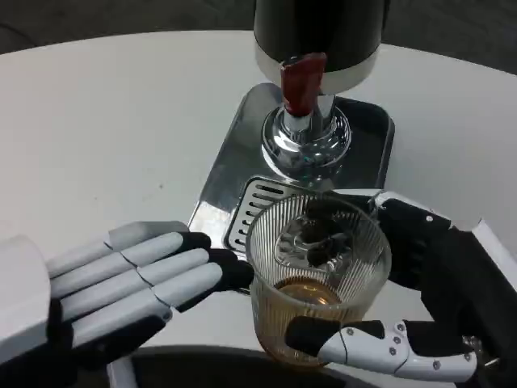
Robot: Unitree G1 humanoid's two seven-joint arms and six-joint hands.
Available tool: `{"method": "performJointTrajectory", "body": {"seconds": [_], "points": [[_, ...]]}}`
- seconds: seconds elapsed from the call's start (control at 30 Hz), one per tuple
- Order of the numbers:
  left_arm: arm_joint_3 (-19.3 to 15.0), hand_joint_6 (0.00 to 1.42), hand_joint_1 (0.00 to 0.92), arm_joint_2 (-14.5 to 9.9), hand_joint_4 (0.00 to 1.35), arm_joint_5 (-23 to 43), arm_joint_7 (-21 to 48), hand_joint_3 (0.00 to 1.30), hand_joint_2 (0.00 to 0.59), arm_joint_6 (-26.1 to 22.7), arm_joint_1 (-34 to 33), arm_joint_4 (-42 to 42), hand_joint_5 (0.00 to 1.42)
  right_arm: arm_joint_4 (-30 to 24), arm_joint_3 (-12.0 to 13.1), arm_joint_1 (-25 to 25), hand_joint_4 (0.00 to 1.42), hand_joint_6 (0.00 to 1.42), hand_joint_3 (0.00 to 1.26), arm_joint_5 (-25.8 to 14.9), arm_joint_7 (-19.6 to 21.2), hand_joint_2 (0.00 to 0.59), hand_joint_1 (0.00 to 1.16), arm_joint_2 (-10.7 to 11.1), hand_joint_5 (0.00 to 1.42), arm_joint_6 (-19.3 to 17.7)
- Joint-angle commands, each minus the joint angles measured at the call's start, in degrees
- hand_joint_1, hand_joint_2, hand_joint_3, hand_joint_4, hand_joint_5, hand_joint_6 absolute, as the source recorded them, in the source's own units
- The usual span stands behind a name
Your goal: Grasp the cup under the faucet to collect the drink, then remove the cup.
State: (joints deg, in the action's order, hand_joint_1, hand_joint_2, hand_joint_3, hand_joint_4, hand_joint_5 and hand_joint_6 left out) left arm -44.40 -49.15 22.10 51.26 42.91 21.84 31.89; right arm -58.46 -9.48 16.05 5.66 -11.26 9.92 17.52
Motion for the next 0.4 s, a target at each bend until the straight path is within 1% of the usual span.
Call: {"method": "performJointTrajectory", "body": {"seconds": [0.03,0.4], "points": [[-0.28,0.00,0.000,-0.42,0.00,0.75,0.86,0.02,0.056,-0.19,0.48,-0.06,0.00,-1.54,-0.36,-0.21,0.68,0.65,0.55,-0.91,0.11,0.170,0.93,-0.08,0.76,-0.21],[-0.28,0.00,0.000,-0.19,0.00,0.74,0.61,0.03,0.056,-0.44,0.53,0.09,0.00,-1.54,-0.27,-0.52,0.68,0.65,0.55,-0.88,0.19,0.170,0.93,-0.13,0.76,-0.16]]}}
